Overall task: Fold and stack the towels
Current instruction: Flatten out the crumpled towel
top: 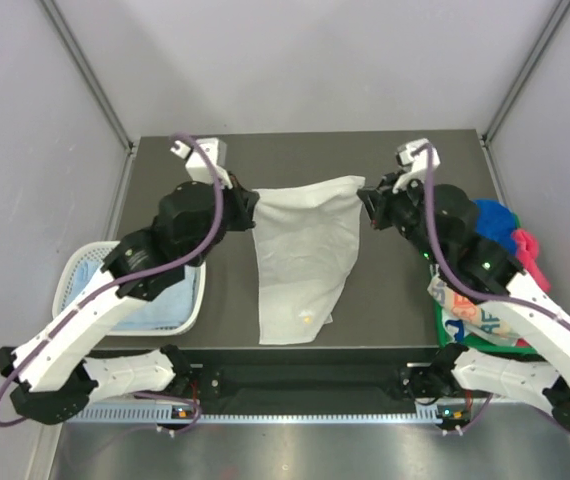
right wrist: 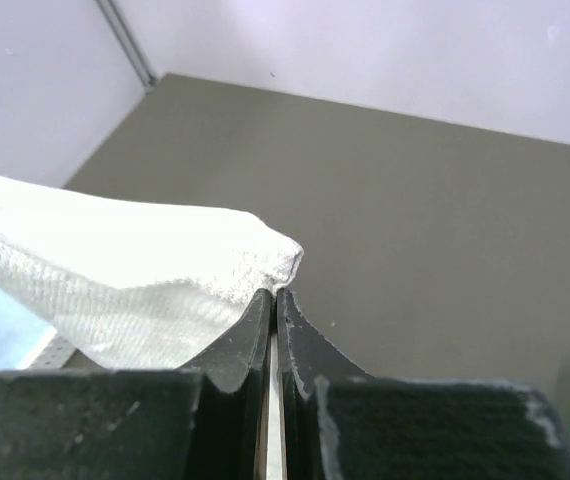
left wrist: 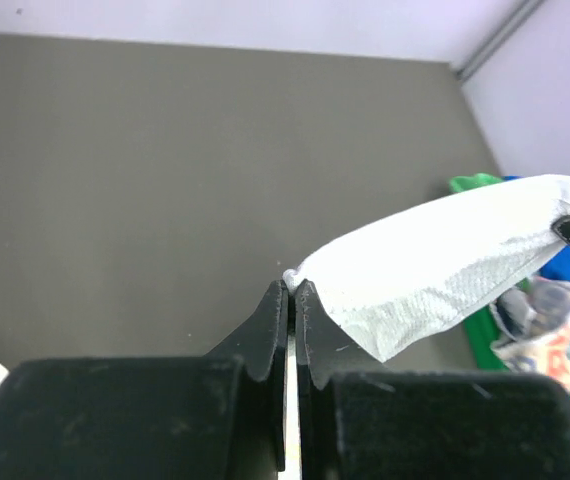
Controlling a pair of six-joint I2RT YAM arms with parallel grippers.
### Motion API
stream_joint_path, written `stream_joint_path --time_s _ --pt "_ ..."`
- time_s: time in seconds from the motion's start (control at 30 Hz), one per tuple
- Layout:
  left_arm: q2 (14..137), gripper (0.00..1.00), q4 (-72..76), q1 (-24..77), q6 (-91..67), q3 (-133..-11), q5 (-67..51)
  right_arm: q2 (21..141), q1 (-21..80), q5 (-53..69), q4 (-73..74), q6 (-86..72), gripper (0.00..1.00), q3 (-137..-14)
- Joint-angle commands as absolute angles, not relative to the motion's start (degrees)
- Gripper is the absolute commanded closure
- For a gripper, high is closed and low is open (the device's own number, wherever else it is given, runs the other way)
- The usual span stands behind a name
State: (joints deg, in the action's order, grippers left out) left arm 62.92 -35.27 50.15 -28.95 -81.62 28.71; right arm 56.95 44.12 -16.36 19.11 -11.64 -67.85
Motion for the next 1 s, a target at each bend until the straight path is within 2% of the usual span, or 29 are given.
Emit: stream_joint_path --time_s 0.0,0.1,0.33,0.67,0.77,0.97 --pt "60.6 1.0 -39.2 50.7 -27.2 -83.9 25.7 52.0 47.6 -21.5 22.1 -11.4 1.0 -68.9" --pt "58.6 1.0 -39.1 50.8 -27.3 -85.8 21.8 49.1 49.8 -22.0 23.0 -12.1 1.0 -70.0" --pt "56.4 1.0 -38.9 50.8 -26.4 -90.7 21.4 48.7 51.9 -22.0 25.0 -11.1 1.0 -77.2" --pt "62.0 1.0 -34.8 50.5 -23.6 -92.5 30.0 59.3 51.9 -29.3 25.1 -7.2 1.0 -85.6" --pt "65.8 1.0 -32.4 48.7 -22.8 -92.7 29.9 61.9 48.5 -28.8 23.2 -6.8 1.0 -84.5" --pt "74.8 1.0 -23.1 35.6 -24.9 -90.5 14.8 67.8 33.2 -14.4 14.1 -8.2 1.0 -77.9"
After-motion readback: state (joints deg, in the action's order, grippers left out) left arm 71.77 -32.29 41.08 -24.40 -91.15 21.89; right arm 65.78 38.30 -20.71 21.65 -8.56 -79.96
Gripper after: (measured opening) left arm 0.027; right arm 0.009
